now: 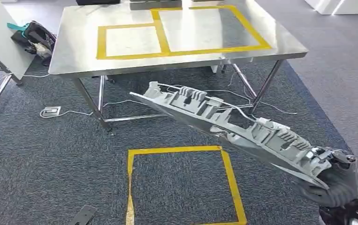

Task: Take the parts from the cabinet and place them on the table.

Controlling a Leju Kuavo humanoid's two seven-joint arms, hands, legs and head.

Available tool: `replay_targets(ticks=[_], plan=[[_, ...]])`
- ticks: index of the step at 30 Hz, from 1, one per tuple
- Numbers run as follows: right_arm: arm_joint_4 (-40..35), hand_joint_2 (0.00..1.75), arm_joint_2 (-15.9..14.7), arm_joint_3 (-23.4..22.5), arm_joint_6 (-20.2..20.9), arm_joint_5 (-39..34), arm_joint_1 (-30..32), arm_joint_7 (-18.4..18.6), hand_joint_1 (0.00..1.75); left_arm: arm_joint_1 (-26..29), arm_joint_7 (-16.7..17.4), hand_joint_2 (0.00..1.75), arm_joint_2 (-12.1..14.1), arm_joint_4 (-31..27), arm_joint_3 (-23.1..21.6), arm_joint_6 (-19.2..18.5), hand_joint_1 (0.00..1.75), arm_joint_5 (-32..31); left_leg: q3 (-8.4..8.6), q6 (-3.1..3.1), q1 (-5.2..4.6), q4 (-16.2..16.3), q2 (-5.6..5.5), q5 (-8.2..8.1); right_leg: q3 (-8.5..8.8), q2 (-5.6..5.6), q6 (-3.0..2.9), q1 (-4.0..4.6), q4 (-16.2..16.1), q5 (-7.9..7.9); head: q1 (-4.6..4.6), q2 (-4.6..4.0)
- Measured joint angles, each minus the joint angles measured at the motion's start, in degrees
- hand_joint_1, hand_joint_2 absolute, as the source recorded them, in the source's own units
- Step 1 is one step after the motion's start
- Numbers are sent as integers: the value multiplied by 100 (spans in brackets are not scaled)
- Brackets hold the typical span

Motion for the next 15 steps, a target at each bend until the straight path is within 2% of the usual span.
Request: replay_targets(ticks=[2, 8, 12, 15], plan=[[0, 175, 0, 0, 2, 4, 1, 0, 175, 0, -2, 175, 4, 0, -6, -15, 0, -4, -7, 15, 0, 0, 0, 12, 26, 1, 14, 1, 0, 10, 0, 0], [0, 175, 2, -4, -157, 258, -11, -28, 175, 3, -4, 175, 22, -2, -9, -96, 0, 33, -7, 6, 13, -1, 0, 28, 16, 1, 17, 11, 17, 12, 0, 0], [0, 175, 2, -7, -181, 317, -14, -57, 175, 17, 120, 175, 28, -2, -11, -120, 0, 11, -11, -3, 10, 4, 0, 31, 12, 4, 18, 9, 23, 13, 0, 0], [0, 175, 4, -7, -181, 332, -18, -61, 175, 29, 168, 175, 39, -2, -11, -120, 0, 13, -16, 43, -18, 12, 0, 4, 12, 1, 47, -18, 16, 16, -2, 0]])
